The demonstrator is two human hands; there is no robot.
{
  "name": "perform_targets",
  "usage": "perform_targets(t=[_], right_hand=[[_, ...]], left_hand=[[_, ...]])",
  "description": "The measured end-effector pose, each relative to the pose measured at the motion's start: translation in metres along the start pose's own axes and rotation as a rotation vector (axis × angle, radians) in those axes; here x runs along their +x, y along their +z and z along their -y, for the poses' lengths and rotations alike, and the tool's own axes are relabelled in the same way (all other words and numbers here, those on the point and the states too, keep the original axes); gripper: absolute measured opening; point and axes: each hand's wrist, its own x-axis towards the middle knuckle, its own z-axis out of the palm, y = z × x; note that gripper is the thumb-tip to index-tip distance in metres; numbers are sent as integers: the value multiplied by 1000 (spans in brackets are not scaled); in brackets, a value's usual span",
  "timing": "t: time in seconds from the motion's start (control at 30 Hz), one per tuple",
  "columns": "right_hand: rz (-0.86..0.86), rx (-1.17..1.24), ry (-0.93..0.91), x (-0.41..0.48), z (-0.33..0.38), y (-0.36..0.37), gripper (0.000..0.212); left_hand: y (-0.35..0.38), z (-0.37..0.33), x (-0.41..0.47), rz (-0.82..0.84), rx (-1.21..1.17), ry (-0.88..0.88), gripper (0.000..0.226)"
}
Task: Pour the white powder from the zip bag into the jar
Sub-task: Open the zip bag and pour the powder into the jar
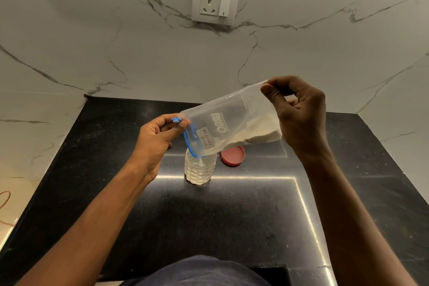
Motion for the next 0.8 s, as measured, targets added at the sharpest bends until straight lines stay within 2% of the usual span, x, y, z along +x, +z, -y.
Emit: perform_targets(t=[0.47,0.8], right_hand=[[49,-149,-96,-7,22,5,8],[58,-258,-192,-6,26,12,10]], left_hand=[[-6,5,5,-13,15,-23,12],[-4,5,4,-22,2,-71,19]])
